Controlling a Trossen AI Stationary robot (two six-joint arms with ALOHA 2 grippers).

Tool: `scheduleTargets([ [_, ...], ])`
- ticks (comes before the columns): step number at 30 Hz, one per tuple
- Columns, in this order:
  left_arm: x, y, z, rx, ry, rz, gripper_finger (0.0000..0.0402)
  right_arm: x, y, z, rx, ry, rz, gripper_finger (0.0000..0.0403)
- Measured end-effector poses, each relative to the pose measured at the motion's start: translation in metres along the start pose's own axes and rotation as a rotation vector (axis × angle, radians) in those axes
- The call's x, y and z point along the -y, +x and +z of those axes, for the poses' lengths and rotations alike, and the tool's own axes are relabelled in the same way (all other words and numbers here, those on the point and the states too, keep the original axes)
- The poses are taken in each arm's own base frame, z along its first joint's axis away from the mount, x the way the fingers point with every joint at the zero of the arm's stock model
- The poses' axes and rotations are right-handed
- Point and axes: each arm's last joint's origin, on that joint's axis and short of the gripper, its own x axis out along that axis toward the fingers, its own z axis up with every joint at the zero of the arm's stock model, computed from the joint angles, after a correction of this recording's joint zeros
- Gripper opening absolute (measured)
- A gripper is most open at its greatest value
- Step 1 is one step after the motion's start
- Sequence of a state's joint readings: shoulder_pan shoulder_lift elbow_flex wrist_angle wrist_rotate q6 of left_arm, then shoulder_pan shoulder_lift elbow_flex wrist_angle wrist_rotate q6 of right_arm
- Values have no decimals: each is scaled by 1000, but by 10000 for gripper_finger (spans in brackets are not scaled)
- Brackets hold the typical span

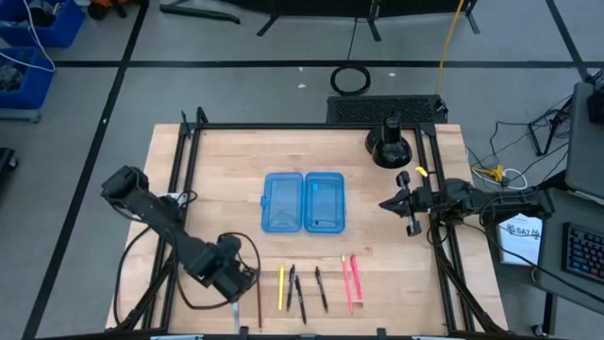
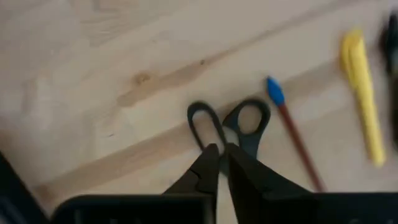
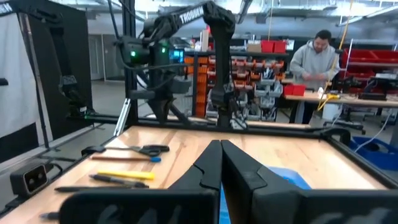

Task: Pick & place school supplies into a supply box
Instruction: Put the scissors into the supply box

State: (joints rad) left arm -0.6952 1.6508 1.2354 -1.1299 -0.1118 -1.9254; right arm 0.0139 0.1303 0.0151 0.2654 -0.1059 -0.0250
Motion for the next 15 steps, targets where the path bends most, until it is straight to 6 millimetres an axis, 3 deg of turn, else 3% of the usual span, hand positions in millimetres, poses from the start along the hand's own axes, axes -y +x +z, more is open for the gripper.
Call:
scheduleTargets([
  [3, 2, 1, -1, 47, -72, -35, 84, 0, 0, 1, 15, -2, 0, 0],
  [9, 18, 22, -3, -2, -172, -24, 158, 0, 0, 2, 22, -5, -1, 0],
  [15, 31, 38, -2, -102, -172, -14, 204, 0, 0, 2, 22, -5, -1, 0],
])
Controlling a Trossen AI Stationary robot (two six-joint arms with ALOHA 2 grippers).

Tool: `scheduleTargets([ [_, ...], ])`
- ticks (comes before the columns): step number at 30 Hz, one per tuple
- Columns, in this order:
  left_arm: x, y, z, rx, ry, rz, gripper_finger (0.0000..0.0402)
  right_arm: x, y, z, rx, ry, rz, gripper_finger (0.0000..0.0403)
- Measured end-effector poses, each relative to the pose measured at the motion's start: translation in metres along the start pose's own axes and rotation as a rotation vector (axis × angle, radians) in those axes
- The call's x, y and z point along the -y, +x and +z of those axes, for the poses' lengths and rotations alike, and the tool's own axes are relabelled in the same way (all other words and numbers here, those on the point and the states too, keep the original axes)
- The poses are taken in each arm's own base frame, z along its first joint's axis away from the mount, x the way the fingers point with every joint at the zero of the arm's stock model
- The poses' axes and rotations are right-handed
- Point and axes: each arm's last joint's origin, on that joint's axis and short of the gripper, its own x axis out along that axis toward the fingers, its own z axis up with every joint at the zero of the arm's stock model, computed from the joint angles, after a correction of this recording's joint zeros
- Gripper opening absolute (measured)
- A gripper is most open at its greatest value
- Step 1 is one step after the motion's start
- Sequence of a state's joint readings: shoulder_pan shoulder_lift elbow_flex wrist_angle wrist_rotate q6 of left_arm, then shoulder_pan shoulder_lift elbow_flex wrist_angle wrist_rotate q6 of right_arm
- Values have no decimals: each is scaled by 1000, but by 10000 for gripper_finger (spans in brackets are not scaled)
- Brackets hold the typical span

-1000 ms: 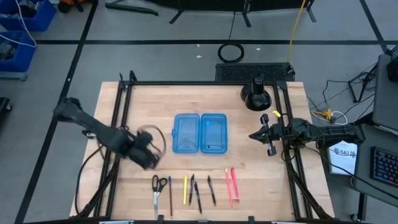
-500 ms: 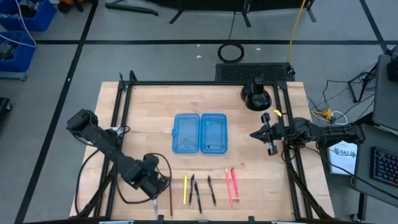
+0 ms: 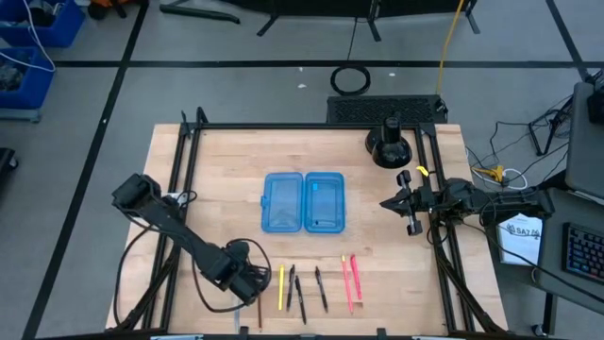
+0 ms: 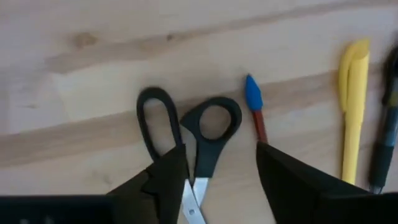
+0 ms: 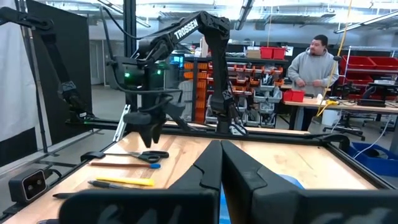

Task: Pick & place school supplies into a supply box
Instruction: Put the scissors into the supply box

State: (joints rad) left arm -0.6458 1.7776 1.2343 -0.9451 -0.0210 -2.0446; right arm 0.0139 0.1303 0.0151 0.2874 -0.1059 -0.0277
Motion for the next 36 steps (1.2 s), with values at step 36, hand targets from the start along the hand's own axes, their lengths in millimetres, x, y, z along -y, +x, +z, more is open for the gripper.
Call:
scheduleTargets([
  [36, 5, 27, 2, 139, 46, 26, 214, 0, 0, 3, 27, -15, -1, 0],
])
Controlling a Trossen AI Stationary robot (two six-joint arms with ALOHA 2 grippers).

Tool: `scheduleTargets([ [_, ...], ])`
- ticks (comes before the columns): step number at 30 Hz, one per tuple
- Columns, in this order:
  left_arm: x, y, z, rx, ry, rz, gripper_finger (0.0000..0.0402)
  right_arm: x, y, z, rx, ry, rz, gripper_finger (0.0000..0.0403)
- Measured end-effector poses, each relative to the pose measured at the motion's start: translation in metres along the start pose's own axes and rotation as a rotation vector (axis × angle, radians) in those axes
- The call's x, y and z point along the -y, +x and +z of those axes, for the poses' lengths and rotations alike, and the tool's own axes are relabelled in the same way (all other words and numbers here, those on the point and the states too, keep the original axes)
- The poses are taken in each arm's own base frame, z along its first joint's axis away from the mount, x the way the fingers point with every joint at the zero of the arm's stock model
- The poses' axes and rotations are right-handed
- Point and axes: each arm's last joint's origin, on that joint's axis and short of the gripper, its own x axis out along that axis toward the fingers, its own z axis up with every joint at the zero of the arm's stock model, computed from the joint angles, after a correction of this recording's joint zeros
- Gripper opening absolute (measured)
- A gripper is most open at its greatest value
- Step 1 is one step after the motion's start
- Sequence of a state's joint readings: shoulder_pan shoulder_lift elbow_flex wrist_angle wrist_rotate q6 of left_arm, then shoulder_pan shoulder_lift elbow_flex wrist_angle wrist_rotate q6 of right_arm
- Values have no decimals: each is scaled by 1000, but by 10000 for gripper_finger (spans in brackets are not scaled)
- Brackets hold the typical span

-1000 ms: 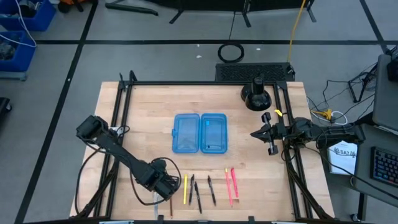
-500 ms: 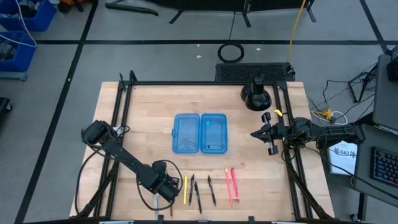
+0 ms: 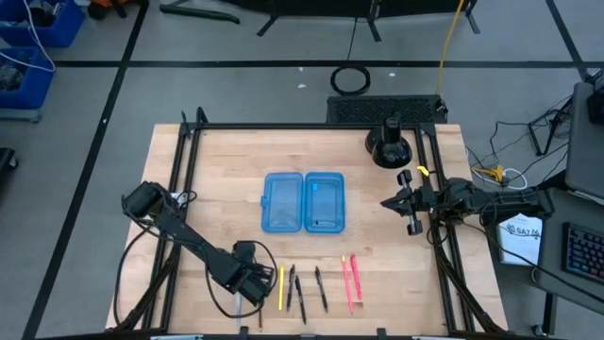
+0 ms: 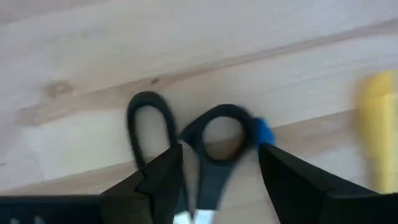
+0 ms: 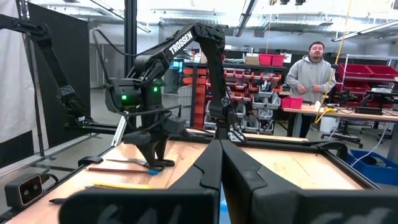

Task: Pick & place school supplies into a supply box
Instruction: Put the scissors into the supply box

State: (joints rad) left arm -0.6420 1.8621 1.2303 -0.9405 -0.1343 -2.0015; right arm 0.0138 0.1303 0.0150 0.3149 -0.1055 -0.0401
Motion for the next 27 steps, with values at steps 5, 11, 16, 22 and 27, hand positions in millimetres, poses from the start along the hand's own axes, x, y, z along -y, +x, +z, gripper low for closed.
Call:
scheduleTargets([
  [5, -3, -10, 2, -16, -34, -17, 214, 0, 0, 0, 3, 0, 0, 0],
  [11, -6, -9, 0, -26, -94, 30, 214, 0, 0, 0, 3, 1, 0, 0],
  [16, -6, -7, 0, -22, -113, 40, 214, 0, 0, 0, 2, 1, 0, 0],
  [22, -7, -7, 1, 13, -119, 31, 214, 0, 0, 0, 2, 1, 0, 0],
  [27, -11, 0, 2, 23, -140, 47, 214, 0, 0, 0, 2, 1, 0, 0],
])
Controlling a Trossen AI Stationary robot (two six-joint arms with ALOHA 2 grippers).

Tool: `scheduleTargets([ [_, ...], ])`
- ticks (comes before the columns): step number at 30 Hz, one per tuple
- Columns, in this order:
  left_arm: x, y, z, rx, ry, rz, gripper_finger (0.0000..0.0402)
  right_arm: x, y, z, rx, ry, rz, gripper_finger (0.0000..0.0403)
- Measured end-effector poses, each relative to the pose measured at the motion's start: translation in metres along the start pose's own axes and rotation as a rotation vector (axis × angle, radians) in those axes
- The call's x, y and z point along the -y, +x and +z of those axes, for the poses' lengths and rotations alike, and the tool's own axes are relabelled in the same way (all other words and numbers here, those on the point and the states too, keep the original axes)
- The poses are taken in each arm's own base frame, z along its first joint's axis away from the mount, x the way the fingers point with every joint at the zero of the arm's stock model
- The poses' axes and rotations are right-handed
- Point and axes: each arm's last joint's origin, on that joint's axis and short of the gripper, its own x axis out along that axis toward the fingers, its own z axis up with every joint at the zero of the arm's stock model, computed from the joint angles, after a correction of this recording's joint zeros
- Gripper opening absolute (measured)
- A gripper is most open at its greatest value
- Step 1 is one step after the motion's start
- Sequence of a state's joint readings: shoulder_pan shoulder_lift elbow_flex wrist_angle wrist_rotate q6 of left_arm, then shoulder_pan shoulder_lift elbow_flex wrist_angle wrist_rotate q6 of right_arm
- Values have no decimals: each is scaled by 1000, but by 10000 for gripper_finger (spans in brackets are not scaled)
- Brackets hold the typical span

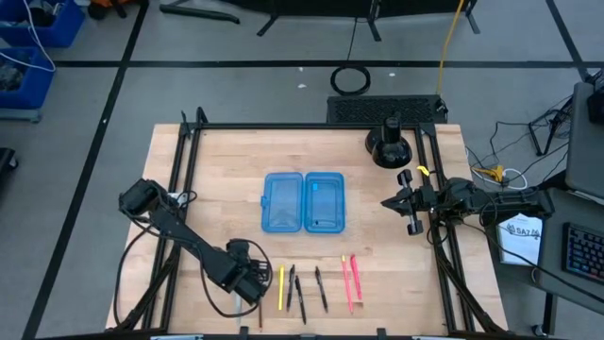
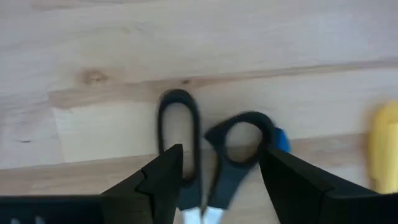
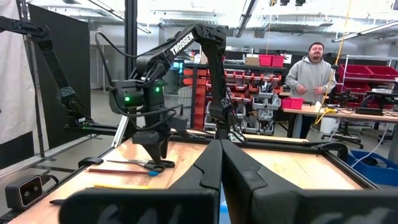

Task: Pick & place school supplies into a supply box
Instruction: Put the scissors into the supply box

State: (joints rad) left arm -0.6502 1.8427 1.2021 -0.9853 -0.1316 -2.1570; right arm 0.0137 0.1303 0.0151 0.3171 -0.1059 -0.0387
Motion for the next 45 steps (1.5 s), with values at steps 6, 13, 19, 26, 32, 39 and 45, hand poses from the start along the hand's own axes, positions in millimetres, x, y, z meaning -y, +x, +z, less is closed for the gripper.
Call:
scheduleTargets([
  [6, -5, 16, 0, -26, -5, -7, 214, 0, 0, 0, 0, 0, 0, 0],
  [13, -12, 33, 2, -48, 1, -40, 213, 0, 0, 0, 0, 0, 0, 0],
  [19, -15, 40, 8, -100, 87, -3, 185, 0, 0, 0, -3, 1, 0, 0],
  [26, -12, 42, 14, -105, 128, 10, 86, 0, 0, 0, -1, 0, -1, 0],
  [32, -12, 40, 15, -66, 142, -14, 82, 0, 0, 0, 0, 0, -2, 0],
  [39, -17, 26, 23, 38, 162, -73, 82, 0, 0, 0, 2, 0, -3, 0],
  [45, -27, -3, 36, 94, 157, -145, 81, 0, 0, 1, 7, -1, -4, 0],
])
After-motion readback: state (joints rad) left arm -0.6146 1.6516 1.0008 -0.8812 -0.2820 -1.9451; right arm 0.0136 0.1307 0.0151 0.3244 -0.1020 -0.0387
